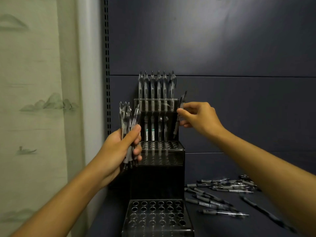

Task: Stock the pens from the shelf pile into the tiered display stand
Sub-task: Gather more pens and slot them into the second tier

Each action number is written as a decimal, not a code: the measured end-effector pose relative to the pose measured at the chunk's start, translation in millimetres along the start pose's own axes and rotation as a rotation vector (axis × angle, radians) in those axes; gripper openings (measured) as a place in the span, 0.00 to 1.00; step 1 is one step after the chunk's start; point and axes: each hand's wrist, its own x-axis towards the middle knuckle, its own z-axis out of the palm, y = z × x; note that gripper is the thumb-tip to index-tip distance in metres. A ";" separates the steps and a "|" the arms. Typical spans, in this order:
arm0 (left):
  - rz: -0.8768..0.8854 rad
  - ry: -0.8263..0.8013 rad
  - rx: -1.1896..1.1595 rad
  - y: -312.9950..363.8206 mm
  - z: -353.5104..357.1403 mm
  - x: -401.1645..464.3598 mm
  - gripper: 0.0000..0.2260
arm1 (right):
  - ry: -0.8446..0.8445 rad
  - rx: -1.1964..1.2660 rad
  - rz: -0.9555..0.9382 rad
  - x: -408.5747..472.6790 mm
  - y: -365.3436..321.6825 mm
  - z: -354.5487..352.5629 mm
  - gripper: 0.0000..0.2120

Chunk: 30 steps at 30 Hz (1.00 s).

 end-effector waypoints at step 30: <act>-0.123 0.132 -0.019 -23.8 -4.0 -26.8 0.18 | -0.205 -0.382 0.001 -0.1 24.2 20.1 0.11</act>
